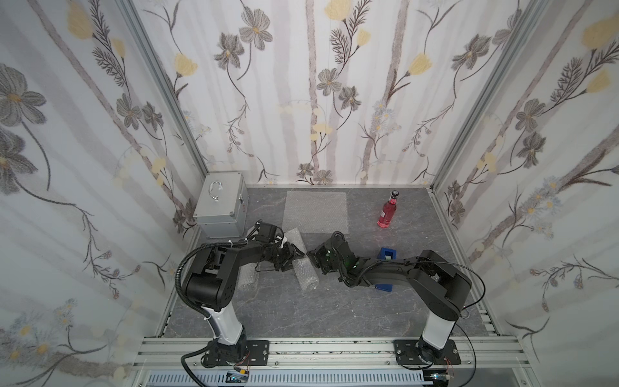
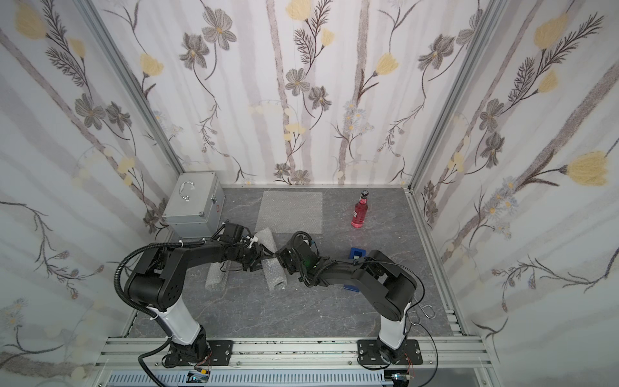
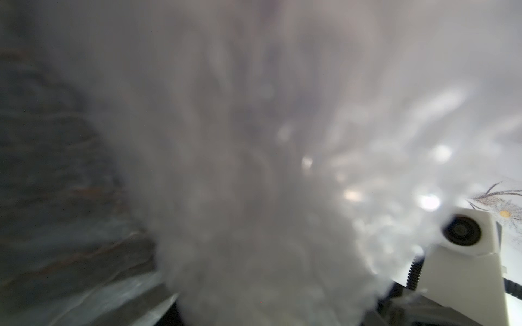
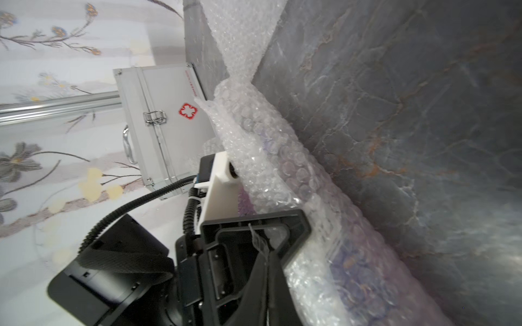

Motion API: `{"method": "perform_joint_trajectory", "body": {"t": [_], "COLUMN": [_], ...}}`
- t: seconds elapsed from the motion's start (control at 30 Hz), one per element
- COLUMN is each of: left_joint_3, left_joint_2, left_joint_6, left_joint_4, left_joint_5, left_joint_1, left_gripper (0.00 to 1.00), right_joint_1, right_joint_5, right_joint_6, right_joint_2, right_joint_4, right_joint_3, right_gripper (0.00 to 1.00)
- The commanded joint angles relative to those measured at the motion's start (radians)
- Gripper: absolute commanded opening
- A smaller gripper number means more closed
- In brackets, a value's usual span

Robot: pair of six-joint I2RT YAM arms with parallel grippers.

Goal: Wrap wine bottles in bubble wrap
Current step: Stick the tape on the bubble wrap.

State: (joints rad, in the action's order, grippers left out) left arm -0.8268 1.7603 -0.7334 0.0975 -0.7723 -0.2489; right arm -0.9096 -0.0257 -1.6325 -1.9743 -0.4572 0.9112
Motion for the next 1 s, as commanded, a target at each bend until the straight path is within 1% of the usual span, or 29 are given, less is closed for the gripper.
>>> {"method": "perform_joint_trajectory", "body": {"t": [0.0,0.27,0.43,0.97], "left_joint_3": [0.009,0.011,0.015,0.016], "left_joint_2": [0.005,0.002,-0.004,-0.013], "left_joint_6": [0.003,0.006,0.006,0.011], "left_joint_4": [0.127,0.128,0.125,0.129], "left_joint_5": [0.138,0.139,0.140,0.145], "left_joint_1": [0.001,0.002,0.001,0.001], "left_gripper": [0.44,0.44,0.44,0.44], "right_joint_1": [0.003,0.001,0.003,0.006], "right_joint_5": [-0.002,-0.020,-0.029,-0.080], "right_joint_6": [0.020,0.017,0.028,0.104], "right_joint_2": [0.011,-0.009,-0.014,-0.041], "right_joint_4": [0.032,0.042,0.061,0.257], "right_joint_3": [-0.012,-0.003,0.007,0.102], "right_gripper": [0.07,0.07,0.10,0.12]}}
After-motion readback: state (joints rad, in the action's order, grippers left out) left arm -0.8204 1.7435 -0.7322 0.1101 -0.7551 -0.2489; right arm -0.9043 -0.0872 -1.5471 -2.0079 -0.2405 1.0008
